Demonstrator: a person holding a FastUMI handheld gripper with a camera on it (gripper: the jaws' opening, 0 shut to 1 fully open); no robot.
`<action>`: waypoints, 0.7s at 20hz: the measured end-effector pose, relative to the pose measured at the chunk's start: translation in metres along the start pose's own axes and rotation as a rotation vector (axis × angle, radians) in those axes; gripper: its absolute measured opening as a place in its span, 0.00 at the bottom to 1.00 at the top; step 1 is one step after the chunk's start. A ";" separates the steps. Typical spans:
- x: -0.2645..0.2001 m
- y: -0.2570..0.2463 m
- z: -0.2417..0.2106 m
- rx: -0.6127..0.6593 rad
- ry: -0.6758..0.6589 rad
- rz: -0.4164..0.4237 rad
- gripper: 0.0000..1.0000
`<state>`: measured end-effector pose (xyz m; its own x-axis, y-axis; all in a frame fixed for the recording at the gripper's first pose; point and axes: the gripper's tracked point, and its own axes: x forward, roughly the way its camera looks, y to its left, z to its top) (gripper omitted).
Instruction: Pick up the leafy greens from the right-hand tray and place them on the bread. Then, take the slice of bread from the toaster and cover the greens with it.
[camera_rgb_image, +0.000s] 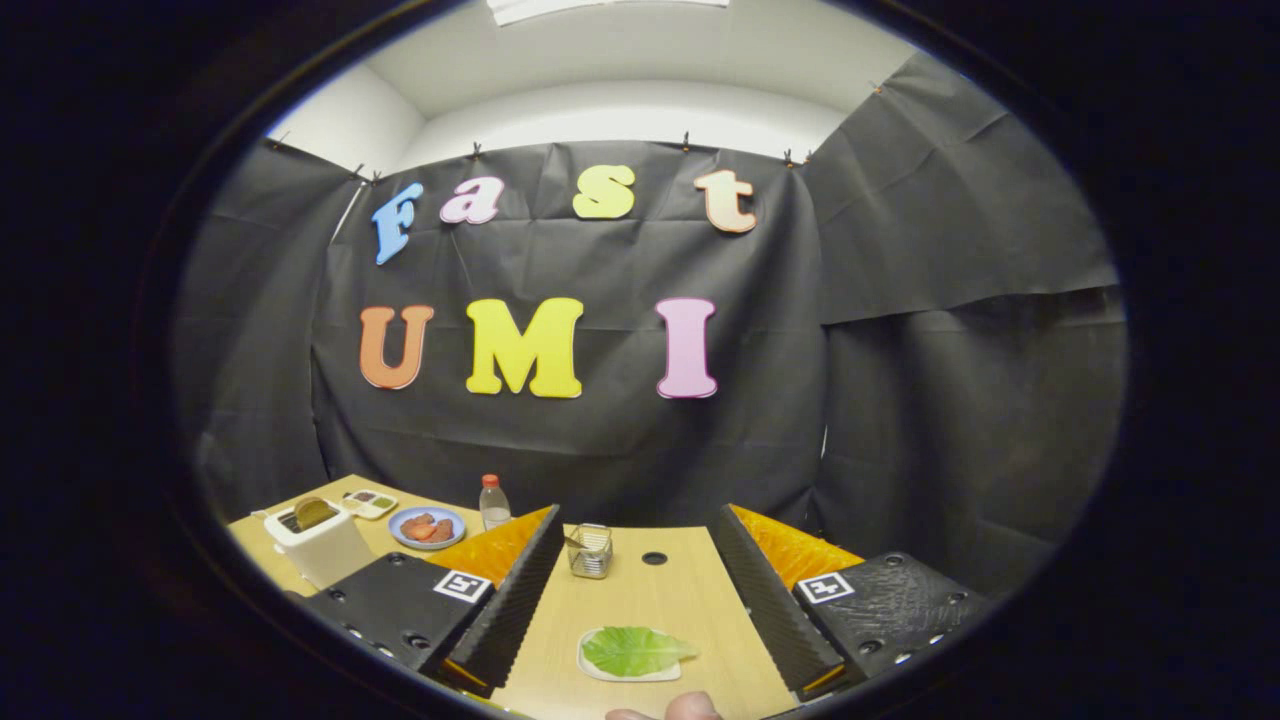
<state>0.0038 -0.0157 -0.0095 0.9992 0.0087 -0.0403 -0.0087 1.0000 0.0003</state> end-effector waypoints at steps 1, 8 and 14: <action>0.001 0.001 -0.001 0.002 0.001 0.008 0.95; 0.013 -0.005 -0.030 0.019 0.051 0.036 0.95; 0.032 -0.025 -0.089 0.050 0.162 0.044 0.95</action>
<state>0.0323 -0.0399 -0.0995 0.9782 0.0566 -0.1998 -0.0463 0.9974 0.0557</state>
